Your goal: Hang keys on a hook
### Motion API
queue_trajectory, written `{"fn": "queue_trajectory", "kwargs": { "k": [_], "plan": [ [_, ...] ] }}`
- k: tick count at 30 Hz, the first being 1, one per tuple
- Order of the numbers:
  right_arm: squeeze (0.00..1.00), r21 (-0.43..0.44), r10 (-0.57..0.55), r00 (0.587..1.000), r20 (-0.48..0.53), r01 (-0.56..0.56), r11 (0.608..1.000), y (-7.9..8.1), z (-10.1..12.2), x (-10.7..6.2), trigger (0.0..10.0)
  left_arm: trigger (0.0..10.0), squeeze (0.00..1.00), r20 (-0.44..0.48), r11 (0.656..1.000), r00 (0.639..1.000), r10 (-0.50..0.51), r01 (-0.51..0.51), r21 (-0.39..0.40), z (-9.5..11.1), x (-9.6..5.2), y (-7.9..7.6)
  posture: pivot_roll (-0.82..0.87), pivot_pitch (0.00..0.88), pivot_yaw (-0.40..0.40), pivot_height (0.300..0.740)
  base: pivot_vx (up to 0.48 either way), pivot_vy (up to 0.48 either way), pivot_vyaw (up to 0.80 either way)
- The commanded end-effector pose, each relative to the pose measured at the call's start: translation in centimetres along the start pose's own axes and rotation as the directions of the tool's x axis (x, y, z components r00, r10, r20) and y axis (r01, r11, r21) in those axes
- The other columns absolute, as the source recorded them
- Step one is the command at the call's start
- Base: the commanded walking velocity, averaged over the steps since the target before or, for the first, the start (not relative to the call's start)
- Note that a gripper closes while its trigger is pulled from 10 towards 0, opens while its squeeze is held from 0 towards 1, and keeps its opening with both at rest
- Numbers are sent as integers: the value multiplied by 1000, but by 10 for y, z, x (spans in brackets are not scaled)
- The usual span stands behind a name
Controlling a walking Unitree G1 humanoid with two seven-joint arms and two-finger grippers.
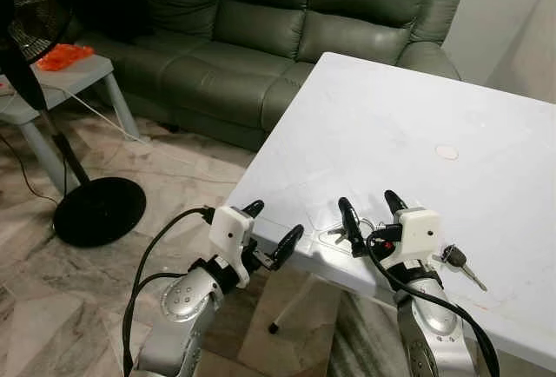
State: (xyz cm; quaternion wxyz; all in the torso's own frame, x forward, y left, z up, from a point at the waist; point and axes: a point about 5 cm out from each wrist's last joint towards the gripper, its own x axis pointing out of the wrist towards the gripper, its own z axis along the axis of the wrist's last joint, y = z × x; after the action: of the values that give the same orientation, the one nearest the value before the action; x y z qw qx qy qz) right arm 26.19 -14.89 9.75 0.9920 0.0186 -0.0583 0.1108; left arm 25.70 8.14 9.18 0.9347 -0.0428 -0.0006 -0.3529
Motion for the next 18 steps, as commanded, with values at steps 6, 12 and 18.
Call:
{"fn": "queue_trajectory", "kwargs": {
  "k": [6, 12, 18],
  "plan": [
    [0, -34, -86, 989, -121, 82, 996, -7, -9, 6, 10000, 10000, 0, -31, 1000, 999, -28, 28, -12, -1, -1, -6, 20, 38, -69, 740, 0, 0, 0],
    [0, -76, -128, 973, -192, 115, 990, -8, -18, 2, 10000, 10000, 0, -53, 999, 998, -38, 37, -25, -4, -3, -9, 19, 43, -70, 740, 0, 0, 0],
    [0, -72, -126, 968, -215, 113, 991, -8, -23, -1, 10000, 10000, 0, -64, 998, 996, -63, 62, -22, -5, -3, -13, 18, 46, -70, 740, 0, 0, 0]
  ]
}}
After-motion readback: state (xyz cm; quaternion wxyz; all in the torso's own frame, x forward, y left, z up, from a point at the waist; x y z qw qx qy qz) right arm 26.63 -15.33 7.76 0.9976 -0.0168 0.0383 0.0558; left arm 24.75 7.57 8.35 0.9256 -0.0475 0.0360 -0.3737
